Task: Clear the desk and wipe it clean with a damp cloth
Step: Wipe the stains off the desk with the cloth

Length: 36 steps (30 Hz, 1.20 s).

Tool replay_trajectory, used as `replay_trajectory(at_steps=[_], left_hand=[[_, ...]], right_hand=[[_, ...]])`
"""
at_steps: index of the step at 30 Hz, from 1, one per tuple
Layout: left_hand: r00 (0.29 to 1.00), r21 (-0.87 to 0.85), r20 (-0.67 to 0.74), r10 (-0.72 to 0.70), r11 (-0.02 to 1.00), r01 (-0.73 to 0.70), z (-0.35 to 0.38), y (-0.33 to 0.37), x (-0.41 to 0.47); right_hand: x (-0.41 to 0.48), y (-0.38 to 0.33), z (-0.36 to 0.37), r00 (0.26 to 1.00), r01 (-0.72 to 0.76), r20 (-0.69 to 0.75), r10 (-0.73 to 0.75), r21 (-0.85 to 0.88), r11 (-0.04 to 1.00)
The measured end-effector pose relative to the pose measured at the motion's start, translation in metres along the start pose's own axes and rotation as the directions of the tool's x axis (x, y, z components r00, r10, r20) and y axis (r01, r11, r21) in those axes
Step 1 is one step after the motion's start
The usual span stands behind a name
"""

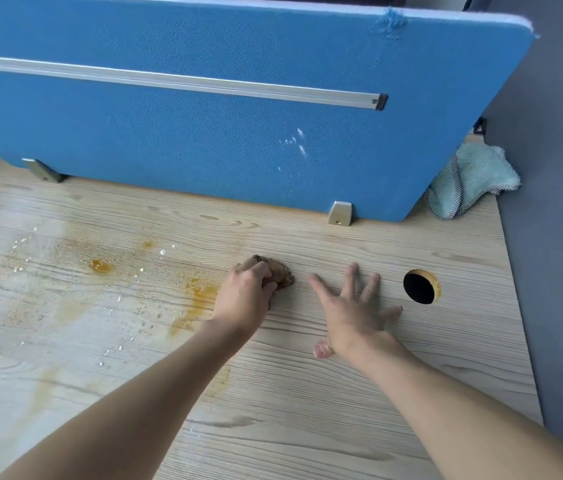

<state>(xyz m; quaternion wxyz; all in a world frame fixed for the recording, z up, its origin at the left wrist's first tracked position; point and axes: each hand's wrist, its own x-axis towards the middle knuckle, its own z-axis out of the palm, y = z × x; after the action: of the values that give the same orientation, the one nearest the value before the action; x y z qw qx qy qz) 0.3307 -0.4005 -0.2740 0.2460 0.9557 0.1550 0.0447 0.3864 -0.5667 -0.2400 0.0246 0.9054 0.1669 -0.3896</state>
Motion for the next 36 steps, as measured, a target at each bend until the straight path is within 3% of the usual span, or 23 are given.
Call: replay_trajectory(at_steps=[5,11,15,23,31,36], left_hand=[[0.993,-0.012,-0.066,-0.1,0.995,0.099,-0.001,-0.008,0.016],[1.0,-0.027,-0.002,-0.01,1.0,0.01,0.001,-0.007,-0.026],[0.99,-0.032,-0.065,-0.123,0.992,0.121,-0.005,-0.016,-0.001],[0.996,-0.029,-0.018,-0.087,0.996,0.087,-0.005,-0.014,-0.034],[0.99,-0.019,0.007,-0.138,0.99,0.138,-0.009,-0.004,-0.042],[0.982,-0.059,0.012,-0.191,0.98,0.191,-0.009,-0.005,-0.041]], right_hand=[[0.0,0.001,0.002,1.0,0.003,-0.012,-0.003,-0.018,1.0],[0.0,0.001,0.002,1.0,0.012,-0.013,-0.012,0.001,1.0],[0.002,0.002,0.004,1.0,0.012,-0.022,-0.012,-0.014,1.0],[-0.001,0.002,0.003,0.999,0.012,-0.034,-0.012,-0.019,1.0],[-0.014,-0.008,0.012,0.976,0.054,-0.198,-0.094,-0.196,0.979],[-0.03,-0.029,0.033,0.994,0.091,-0.054,-0.1,-0.16,0.983]])
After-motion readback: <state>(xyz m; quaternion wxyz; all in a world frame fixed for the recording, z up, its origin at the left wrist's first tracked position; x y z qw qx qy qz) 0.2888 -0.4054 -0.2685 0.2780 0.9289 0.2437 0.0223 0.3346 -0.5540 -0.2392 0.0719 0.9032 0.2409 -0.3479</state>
